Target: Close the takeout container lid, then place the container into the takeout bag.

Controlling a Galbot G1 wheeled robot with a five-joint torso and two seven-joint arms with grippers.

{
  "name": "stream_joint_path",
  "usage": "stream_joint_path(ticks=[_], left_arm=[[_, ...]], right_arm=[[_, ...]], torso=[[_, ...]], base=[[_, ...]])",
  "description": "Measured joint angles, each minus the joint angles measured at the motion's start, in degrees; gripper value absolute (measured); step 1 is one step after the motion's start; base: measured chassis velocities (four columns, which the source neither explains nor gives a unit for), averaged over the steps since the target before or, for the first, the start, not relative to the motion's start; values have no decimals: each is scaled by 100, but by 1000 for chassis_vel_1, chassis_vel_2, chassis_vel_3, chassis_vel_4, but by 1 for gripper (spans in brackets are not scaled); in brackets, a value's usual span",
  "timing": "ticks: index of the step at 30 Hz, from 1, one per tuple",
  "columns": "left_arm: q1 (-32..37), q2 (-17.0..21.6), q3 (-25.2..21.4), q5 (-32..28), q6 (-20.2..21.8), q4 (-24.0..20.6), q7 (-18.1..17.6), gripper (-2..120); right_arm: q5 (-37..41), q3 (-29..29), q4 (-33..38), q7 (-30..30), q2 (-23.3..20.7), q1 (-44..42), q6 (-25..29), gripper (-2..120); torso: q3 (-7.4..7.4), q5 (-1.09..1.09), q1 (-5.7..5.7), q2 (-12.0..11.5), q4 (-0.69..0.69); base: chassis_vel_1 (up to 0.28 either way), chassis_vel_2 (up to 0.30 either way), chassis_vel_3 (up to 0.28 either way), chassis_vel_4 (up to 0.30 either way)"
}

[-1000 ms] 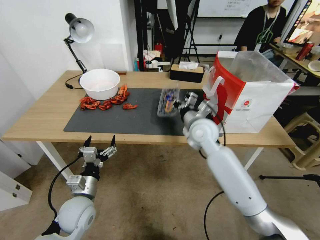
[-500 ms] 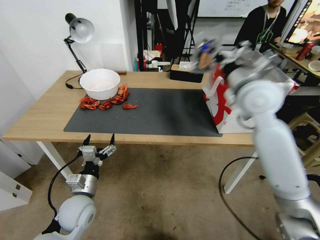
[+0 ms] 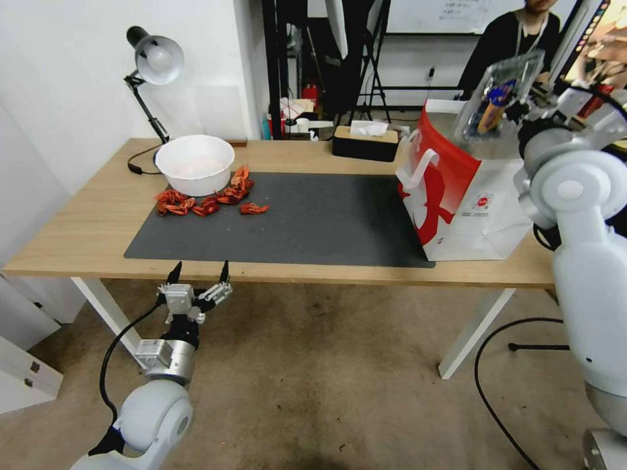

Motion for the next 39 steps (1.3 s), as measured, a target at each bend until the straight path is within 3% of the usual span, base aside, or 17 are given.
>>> stream_joint_path(ticks=[10, 14, 17, 18, 21, 27, 29, 30, 33, 39], left_arm=[[41, 28, -9, 1, 6, -58, -15, 100], [59, 28, -17, 1, 6, -70, -16, 100], [89, 26, -34, 1, 6, -86, -18, 100], [89, 26, -34, 1, 6, -86, -18, 100], [125, 24, -58, 1, 2, -104, -20, 100], [137, 23, -82, 1, -6, -117, -24, 100], [145, 21, -88, 0, -8, -121, -25, 100], [145, 21, -88, 0, -8, -121, -25, 100], [138, -15, -89, 3, -9, -121, -26, 100], [129, -56, -72, 25, -9, -105, -26, 100]], right_arm=[[37, 90, 177, 26, -27, -121, -61, 51], [68, 115, 266, -150, -45, -131, 119, 61], [172, 115, 473, -993, -103, -247, 892, 73], [172, 115, 473, -993, -103, -247, 892, 73], [227, 29, 854, -2125, -244, -653, 1480, 89], [-98, -123, 1317, -2926, -419, -1324, 1606, 99], [-1011, -278, 1594, -3329, -502, -1967, 1650, 100], [-1011, -278, 1594, -3329, -502, -1967, 1650, 100], [-2700, -468, 1798, -3545, -423, -2660, 1802, 100], [-4005, -515, 1895, -3452, -216, -3358, 2048, 100]], torso=[[0, 1, 0, 0, 0], [0, 1, 0, 0, -1], [0, 0, 0, 0, 0], [0, 0, 0, 0, 0], [0, 2, 0, 1, 0], [0, 1, 0, 1, 0], [-1, 1, 0, 1, -2], [-1, 1, 0, 1, -2], [-1, 1, 0, 1, 0], [-1, 2, 0, 1, 1]], base=[[0, 0, 0, 0], [0, 0, 0, 0], [0, 0, 0, 0], [0, 0, 0, 0], [0, 0, 0, 0], [0, 0, 0, 0], [0, 0, 0, 0], [0, 0, 0, 0], [0, 0, 0, 0], [0, 0, 0, 0]])
